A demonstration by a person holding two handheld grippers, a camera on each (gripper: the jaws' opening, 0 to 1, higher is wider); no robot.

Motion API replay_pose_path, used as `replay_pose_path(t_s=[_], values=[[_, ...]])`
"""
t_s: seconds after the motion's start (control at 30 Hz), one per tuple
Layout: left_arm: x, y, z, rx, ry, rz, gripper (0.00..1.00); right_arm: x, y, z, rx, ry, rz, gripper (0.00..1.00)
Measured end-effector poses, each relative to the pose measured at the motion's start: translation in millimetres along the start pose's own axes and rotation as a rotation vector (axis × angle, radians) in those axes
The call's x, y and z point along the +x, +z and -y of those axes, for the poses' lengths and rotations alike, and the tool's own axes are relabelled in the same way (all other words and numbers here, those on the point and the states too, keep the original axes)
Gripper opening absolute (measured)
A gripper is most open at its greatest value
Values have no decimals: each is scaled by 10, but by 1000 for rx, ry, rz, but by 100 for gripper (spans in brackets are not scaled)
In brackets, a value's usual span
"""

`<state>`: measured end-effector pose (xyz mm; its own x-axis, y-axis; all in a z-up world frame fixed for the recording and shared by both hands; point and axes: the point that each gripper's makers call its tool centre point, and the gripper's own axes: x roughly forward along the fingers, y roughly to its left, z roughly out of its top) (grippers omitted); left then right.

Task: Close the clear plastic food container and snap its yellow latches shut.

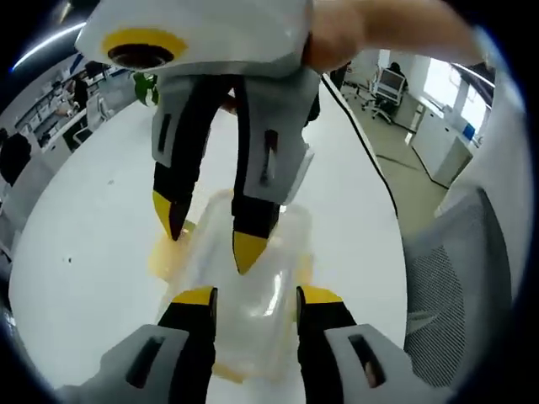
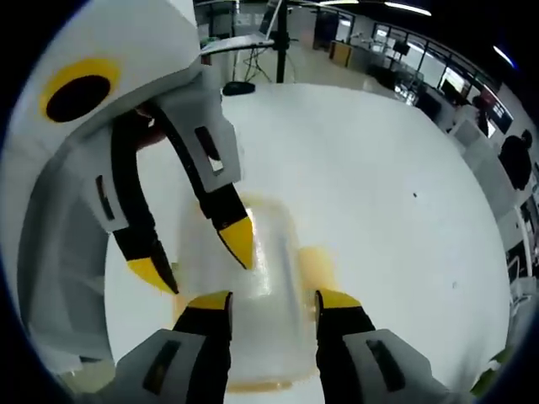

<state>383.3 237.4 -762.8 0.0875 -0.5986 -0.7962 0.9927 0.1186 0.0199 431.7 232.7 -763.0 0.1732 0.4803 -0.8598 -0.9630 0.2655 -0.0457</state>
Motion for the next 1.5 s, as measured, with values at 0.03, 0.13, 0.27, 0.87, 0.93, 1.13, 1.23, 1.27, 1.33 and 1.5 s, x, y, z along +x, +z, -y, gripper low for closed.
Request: replay_pose_path(t_s=[0.03,0.13,0.27,0.87,0.93,1.13,1.23,1.27,1.33,1.5], values=[[3,-12,10,4,0,-5,38,3,0,1,1,2,-2,39],[1,-10,42,17,-1,-2,41,20,6,13,-4,9,-6,39],[4,-17,95,47,-1,-10,46,48,26,37,-1,23,-8,41],[64,-68,125,178,109,-40,49,126,1,7,74,176,-57,38],[69,-64,108,176,123,-42,47,135,8,28,68,182,-63,38],[91,-48,80,200,171,-58,44,146,9,18,61,218,-87,38],[110,-41,73,213,187,-61,44,149,10,8,45,225,-105,37],[114,-39,64,218,190,-60,44,150,8,5,39,225,-109,37],[123,-45,57,211,195,-60,43,155,2,-11,37,226,-118,35],[138,2,22,250,212,-32,40,174,-8,-25,25,245,-153,32]])
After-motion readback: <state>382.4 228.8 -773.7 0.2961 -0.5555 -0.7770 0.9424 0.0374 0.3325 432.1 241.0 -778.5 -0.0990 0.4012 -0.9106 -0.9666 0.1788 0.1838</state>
